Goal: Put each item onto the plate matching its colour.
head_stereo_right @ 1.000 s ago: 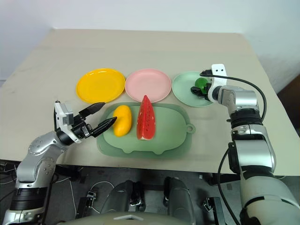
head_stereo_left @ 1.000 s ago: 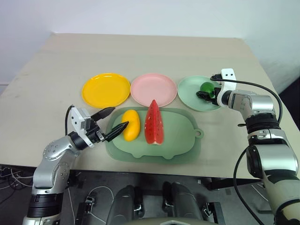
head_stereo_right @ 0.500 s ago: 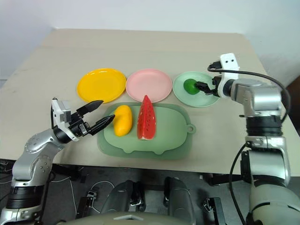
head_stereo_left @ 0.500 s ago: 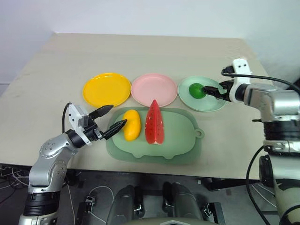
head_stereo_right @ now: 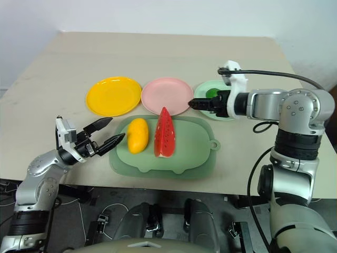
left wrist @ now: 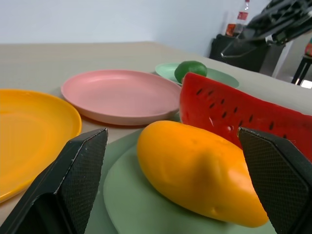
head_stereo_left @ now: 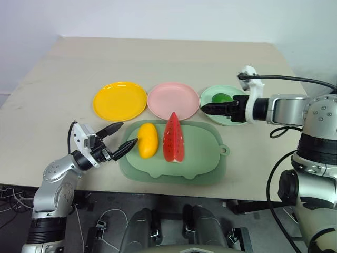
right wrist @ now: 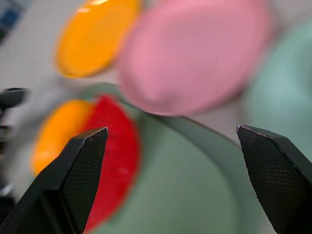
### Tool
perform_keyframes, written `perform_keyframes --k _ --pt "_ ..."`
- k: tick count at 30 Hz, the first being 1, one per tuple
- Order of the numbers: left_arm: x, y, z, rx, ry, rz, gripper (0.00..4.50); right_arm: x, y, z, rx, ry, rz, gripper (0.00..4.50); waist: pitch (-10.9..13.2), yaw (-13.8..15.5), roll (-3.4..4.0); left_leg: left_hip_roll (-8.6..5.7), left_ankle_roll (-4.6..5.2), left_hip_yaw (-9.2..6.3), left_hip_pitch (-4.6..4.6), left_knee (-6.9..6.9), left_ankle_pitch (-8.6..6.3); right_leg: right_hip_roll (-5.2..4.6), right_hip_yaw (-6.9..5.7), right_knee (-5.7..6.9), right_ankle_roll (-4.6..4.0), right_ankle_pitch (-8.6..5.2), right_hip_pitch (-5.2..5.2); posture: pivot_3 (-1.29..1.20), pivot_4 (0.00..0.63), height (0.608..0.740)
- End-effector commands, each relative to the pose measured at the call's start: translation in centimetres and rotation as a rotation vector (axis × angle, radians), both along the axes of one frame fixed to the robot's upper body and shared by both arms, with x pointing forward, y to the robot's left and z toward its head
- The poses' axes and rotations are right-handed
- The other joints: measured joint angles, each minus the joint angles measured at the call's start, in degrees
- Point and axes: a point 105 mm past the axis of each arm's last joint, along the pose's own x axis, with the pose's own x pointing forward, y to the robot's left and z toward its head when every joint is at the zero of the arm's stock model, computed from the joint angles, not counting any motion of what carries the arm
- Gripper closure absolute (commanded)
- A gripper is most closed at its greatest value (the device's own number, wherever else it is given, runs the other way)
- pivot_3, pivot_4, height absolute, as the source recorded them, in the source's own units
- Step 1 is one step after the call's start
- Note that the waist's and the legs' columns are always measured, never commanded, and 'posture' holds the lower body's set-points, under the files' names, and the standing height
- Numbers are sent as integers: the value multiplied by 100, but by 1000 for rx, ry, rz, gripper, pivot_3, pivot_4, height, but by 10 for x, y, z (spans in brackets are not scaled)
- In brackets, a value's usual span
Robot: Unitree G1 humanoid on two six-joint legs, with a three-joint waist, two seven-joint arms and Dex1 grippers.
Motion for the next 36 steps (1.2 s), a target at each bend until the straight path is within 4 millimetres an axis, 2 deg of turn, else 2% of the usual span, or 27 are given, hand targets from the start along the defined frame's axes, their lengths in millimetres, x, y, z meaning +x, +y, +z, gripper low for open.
perform_keyframes --k 1,5,13,21,29,32,34,36 --pt "0 -1 6 8 -42 1 0 -4 20 2 24 31 50 21 0 -1 0 0 0 0 0 0 0 0 0 1 0 0 1 0 150 696" --pt "2 -3 7 7 -42 -3 0 -12 53 -8 57 110 132 21 0 -9 0 0 -1 2 0 0 1 1 0 3 1 1 1 0 150 696" --pt "3 -7 4 21 -41 -24 0 -24 78 -29 -12 215 86 21 0 -3 -1 -2 1 4 -1 2 1 4 0 1 3 1 7 0 150 696" --pt "6 -7 1 14 -41 -28 0 -22 80 -62 -208 279 -11 21 -1 -7 -1 2 2 4 3 2 1 8 0 3 5 1 8 0 150 696" --pt "6 -11 0 7 -45 -30 0 -24 78 -71 -287 282 -8 21 -1 8 0 1 3 4 2 3 1 8 0 1 22 -9 11 0 150 696" --pt "6 -12 1 8 -47 -31 0 -24 78 -70 -295 273 2 577 -1 3 0 2 3 4 3 3 1 8 0 1 23 -9 11 0 150 696" --pt "6 -13 1 9 -46 -31 0 -24 78 -68 -304 262 13 1184 -1 5 -1 3 3 4 3 3 1 9 0 1 23 -9 10 0 150 696" --pt "6 -15 1 9 -46 -33 0 -25 79 -68 -309 256 20 1434 -1 10 -1 3 3 4 3 3 1 9 0 0 24 -10 11 0 150 696"
